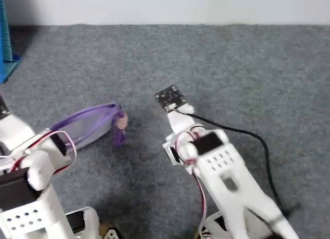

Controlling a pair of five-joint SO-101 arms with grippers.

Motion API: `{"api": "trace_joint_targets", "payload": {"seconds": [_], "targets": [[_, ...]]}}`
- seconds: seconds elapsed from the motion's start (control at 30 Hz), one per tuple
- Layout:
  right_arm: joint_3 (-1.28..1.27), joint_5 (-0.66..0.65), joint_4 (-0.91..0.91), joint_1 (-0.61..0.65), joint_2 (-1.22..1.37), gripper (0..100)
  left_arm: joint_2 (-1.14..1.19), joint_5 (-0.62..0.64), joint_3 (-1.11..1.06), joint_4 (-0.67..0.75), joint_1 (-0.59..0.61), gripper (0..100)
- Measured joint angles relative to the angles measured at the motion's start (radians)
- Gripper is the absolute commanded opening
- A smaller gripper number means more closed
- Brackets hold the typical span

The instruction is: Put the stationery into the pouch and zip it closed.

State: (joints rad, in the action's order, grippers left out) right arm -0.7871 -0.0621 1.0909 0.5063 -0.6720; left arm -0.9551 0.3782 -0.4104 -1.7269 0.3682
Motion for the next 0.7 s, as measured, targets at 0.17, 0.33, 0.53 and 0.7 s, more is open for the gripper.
{"api": "trace_joint_targets", "payload": {"seconds": [0.17,0.33,0.53,0.7], "targets": [[0.0,0.0,0.068,0.005,-0.262,0.7,0.0,0.015,0.0,0.0,-0.11,1],[-0.002,0.002,0.077,0.084,-0.477,0.7,0.0,0.046,0.0,-0.003,-0.258,1],[-0.002,0.002,0.051,0.14,-0.672,0.7,0.0,0.052,0.0,-0.003,-0.328,1],[-0.002,0.002,-0.104,0.147,-0.752,0.7,0.0,0.052,0.0,-0.003,-0.336,1]]}}
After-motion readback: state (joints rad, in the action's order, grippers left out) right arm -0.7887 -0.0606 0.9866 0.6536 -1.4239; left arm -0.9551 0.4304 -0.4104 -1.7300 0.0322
